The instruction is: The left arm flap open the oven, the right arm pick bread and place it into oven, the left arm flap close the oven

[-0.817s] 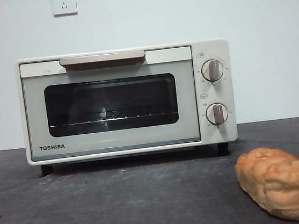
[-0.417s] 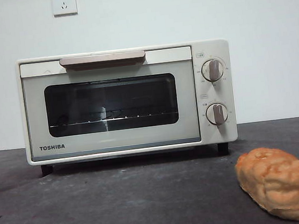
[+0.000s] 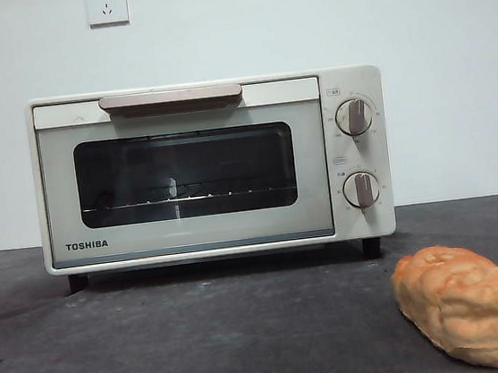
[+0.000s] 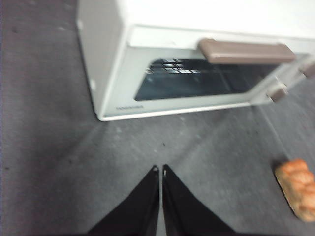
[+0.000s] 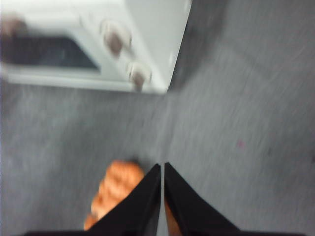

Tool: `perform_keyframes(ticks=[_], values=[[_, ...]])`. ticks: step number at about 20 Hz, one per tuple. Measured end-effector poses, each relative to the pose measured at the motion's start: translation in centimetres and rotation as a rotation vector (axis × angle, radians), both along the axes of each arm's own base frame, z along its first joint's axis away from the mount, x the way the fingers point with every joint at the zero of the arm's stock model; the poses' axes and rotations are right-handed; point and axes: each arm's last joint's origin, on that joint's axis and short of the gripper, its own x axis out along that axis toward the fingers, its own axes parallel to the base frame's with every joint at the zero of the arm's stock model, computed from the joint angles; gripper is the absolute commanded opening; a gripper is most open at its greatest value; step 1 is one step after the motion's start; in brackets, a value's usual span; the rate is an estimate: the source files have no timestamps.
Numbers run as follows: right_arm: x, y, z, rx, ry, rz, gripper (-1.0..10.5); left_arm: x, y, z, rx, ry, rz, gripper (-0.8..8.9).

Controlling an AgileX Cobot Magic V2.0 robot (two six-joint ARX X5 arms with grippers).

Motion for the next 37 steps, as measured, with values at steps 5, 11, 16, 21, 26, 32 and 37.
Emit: perform_keyframes(ticks=[5,11,16,21,26,32,37], values=[[-0.2,0.6,-0.6,-0.032,0.065,0.076,0.1,-0.4,-0.3,-0.4,0.005,0.044,-0.053,0.16],[-0.3,1.0,-0.6,-0.044,0.057,0.124,0.9,-0.6,-0.3,-0.6,0.014,0.075,-0.063,0.16],[-0.3,1.1,-0.6,-0.032,0.065,0.118,4.5,-0.6,-0.3,-0.6,0.018,0.072,-0.067,0.16],[-0.3,1.2,-0.6,-0.010,0.081,0.107,4.5,-0.6,-0.3,-0.6,0.018,0.072,-0.067,0.16],[0.1,2.7,-1.1,0.031,0.140,0.155,4.5,-0.6,-0.3,-0.6,0.018,0.072,-0.067,0.16],[0.8,5.9,-5.5,0.033,0.192,0.174,4.5,-0.6,-0.3,-0.6,0.018,0.072,-0.067,0.16],[1.0,9.1,-9.4,-0.034,0.230,0.149,4.5,-0.6,-0.3,-0.6,0.018,0.072,-0.067,0.16]])
